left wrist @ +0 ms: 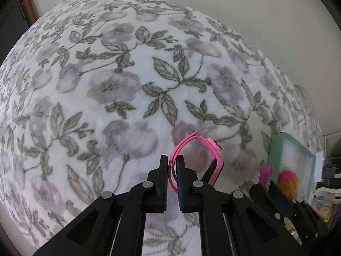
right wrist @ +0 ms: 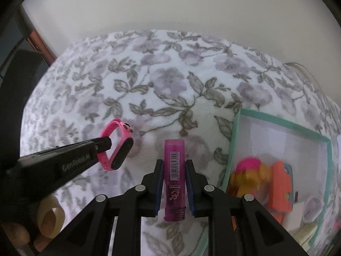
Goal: Organize rigid objects
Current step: 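Carry pink watch and magenta tube into the tray and open both tools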
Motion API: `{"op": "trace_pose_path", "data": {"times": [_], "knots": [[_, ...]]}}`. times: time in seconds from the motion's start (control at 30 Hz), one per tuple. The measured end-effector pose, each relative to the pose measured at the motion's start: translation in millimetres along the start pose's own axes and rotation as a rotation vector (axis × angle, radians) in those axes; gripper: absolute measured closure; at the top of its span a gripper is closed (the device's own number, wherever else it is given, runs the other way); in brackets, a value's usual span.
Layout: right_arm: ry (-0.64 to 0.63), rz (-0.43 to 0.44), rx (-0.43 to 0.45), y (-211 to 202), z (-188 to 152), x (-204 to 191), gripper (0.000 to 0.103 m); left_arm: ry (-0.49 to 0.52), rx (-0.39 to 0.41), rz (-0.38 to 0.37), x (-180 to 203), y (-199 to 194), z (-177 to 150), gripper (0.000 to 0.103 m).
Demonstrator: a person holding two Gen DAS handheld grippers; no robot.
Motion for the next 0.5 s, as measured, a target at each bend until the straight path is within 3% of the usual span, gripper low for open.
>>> {"op": "trace_pose_path", "data": {"times": [0.33, 0.5], "knots": [[0.103, 0.051, 0.126, -58, -13, 7, 0.082, -0.012, 0.077, -0.021, 6, -75, -24, 0.096], [0.176, 0.032, 0.221, -104, -33, 16, 0.082, 0.011, 0.137, -0.073, 22, -115, -43, 0.096]]}}
Point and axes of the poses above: each gripper's, at about its wrist camera, not at the fingertips, and y roughly the way its jaws point, x to its right, z to its top, the point moved 2 cm from there along y, roughly the way its jaws point, and after that the axes turned 8 degrees about -y, right-handed, at the moved point
